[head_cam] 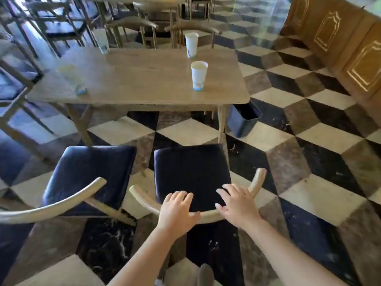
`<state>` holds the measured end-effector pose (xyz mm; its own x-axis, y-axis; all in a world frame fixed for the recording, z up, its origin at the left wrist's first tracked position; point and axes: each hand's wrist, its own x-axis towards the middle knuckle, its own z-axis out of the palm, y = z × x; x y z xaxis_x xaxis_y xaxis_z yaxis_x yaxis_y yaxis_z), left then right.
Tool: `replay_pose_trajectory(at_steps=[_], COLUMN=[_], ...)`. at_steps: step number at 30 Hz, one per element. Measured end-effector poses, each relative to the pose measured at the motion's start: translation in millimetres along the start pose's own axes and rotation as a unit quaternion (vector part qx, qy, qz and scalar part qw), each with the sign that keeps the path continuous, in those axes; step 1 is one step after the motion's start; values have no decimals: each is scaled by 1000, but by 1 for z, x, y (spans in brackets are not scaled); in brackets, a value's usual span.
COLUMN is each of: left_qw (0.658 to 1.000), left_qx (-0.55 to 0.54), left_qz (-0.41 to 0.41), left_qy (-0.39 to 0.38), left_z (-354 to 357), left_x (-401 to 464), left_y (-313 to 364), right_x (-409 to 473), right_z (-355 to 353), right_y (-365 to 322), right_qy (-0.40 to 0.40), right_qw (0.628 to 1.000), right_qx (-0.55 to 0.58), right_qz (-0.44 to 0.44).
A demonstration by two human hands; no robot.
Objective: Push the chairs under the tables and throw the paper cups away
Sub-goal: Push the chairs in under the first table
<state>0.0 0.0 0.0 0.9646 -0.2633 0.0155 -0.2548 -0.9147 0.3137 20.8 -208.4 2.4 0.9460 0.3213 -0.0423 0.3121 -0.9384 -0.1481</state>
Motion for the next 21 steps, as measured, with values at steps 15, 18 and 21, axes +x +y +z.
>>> replay_pose_trajectory(at_steps=[15,18,21], left_qw=[993,992,991], left_qx=[9,9,-1], left_qz=[28,19,-9], left_qy=[-115,-126,-131], left_z=[30,26,23], left_x=[-2,3,13], left_y=[-8,-7,-8], right_x=[-1,4,14], right_z=[28,26,26], right_y=[35,41,46], right_qy=[-86,-95,-97], right_qw=[987,981,978], right_qx=[-54,-74,-78], right_qz=[-126,-153,-168])
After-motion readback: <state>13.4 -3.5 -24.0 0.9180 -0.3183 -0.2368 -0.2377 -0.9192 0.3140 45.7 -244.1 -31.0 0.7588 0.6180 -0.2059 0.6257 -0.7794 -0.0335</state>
